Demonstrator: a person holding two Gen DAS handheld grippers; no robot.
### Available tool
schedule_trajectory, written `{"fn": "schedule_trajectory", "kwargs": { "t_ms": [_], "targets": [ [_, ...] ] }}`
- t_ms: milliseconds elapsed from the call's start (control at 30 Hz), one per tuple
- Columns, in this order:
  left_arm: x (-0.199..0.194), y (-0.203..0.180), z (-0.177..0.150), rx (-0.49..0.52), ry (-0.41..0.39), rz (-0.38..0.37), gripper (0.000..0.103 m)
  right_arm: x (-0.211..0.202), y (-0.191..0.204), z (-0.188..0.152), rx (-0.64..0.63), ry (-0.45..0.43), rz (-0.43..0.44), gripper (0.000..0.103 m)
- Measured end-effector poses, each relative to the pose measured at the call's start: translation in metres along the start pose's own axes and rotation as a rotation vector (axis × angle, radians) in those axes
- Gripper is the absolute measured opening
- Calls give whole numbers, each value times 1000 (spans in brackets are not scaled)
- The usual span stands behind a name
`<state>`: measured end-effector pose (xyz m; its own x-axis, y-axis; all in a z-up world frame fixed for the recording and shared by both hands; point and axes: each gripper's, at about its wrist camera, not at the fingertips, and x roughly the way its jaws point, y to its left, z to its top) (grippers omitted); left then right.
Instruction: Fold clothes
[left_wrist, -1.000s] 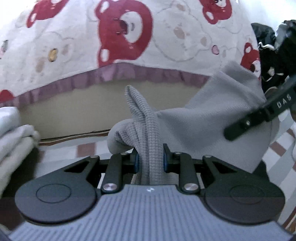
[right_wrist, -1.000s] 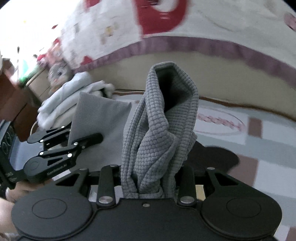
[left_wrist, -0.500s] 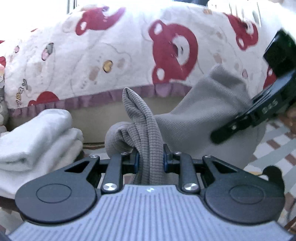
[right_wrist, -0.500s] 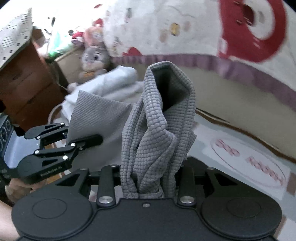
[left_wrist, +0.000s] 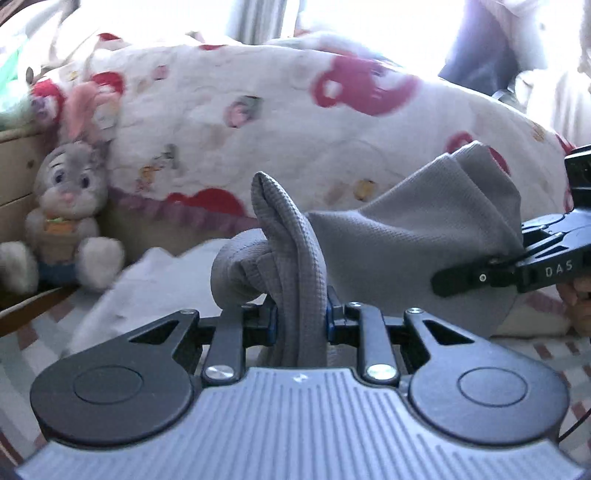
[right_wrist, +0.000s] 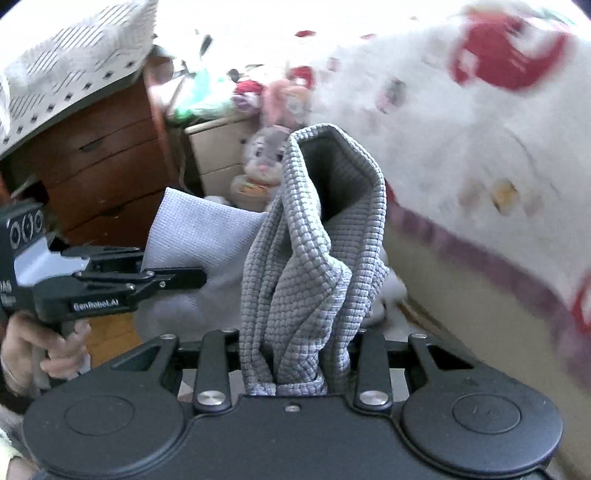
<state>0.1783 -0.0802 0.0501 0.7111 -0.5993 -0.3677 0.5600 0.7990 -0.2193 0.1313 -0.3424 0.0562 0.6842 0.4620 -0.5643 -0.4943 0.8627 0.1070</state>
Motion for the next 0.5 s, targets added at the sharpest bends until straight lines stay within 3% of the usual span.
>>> {"fn": "schedule_trajectory", "kwargs": {
  "t_ms": [133,200,300,400,433,500],
  "targets": [
    [6,48,23,-121,17,42,22,40,8,58,-139,-16,-4,38],
    [21,65,23,-142,44,132,22,71,12,81,-205,-26,-31,39],
    [47,96,5,-225,107,201,21,122,8,96,-234,-24,-61,45],
    [67,125,-13,-320,161,232,21,170,-12,94,-189,10,-92,58],
    [71,132,-17,-342,170,234,21,184,-21,93,-156,20,-106,57],
    [73,139,-21,-356,171,232,21,194,-48,92,35,-40,-149,63]
  ]
}}
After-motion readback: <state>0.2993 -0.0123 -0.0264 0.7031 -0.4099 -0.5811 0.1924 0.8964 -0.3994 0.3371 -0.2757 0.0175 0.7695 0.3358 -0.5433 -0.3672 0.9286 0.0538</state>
